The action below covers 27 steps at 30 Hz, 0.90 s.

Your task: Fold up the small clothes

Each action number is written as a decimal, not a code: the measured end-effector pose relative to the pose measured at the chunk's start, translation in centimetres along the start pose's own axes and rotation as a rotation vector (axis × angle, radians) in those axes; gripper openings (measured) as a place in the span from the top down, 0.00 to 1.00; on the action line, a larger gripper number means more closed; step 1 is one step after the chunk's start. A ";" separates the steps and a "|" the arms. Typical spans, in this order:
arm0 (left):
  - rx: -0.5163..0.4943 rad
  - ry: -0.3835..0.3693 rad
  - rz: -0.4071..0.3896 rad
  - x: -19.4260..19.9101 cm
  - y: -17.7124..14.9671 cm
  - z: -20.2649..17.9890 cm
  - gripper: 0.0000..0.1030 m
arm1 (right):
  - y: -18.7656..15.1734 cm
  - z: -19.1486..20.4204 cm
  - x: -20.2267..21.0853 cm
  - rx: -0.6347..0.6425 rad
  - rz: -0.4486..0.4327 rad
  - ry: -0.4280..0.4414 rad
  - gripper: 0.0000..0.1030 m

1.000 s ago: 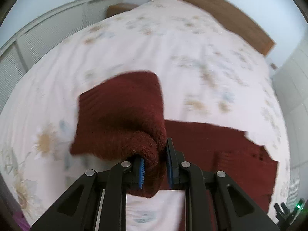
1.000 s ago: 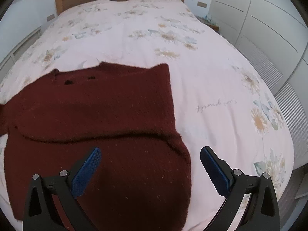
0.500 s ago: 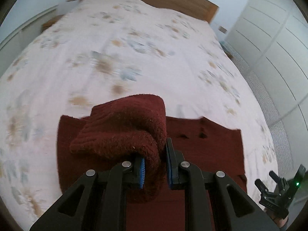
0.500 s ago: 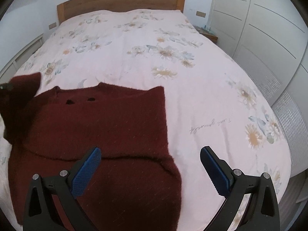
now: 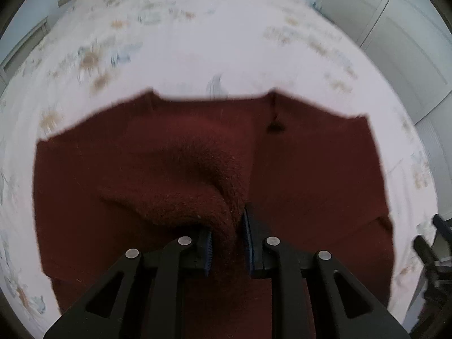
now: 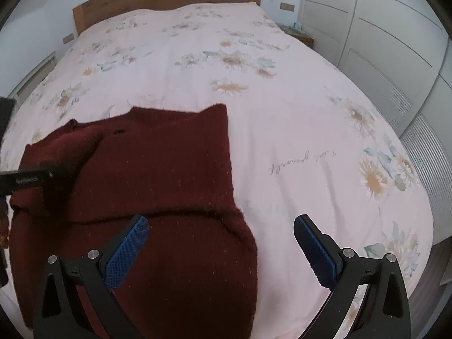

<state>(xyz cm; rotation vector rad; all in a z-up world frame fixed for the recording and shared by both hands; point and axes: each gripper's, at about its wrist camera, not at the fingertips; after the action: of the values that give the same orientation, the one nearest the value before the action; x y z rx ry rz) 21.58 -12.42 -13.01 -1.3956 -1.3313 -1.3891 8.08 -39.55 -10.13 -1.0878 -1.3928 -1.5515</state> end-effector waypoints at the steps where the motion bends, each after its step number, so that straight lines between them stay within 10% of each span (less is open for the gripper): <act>1: 0.002 0.010 0.012 -0.6 -0.2 0.2 0.81 | -0.1 0.0 -0.1 -0.003 0.003 0.003 0.00; 15: 0.016 0.010 0.058 0.9 -1.3 1.1 0.02 | -0.6 -0.2 0.1 -0.013 0.007 0.006 0.00; 27: 0.036 0.132 0.006 4.2 -6.2 10.2 0.01 | -0.2 1.6 0.6 0.018 0.008 0.002 0.00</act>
<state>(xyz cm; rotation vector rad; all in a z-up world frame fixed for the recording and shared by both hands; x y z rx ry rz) 17.07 -0.68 -11.24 -1.2611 -1.2593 -1.4205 7.89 -37.95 -9.58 -1.0797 -1.3971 -1.5316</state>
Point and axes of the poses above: each gripper's, at about its wrist camera, not at the fingertips, and x roughly against the way its jaws point, z to its left, y to its top, and after that the axes turned 12 degrees about z, right-handed
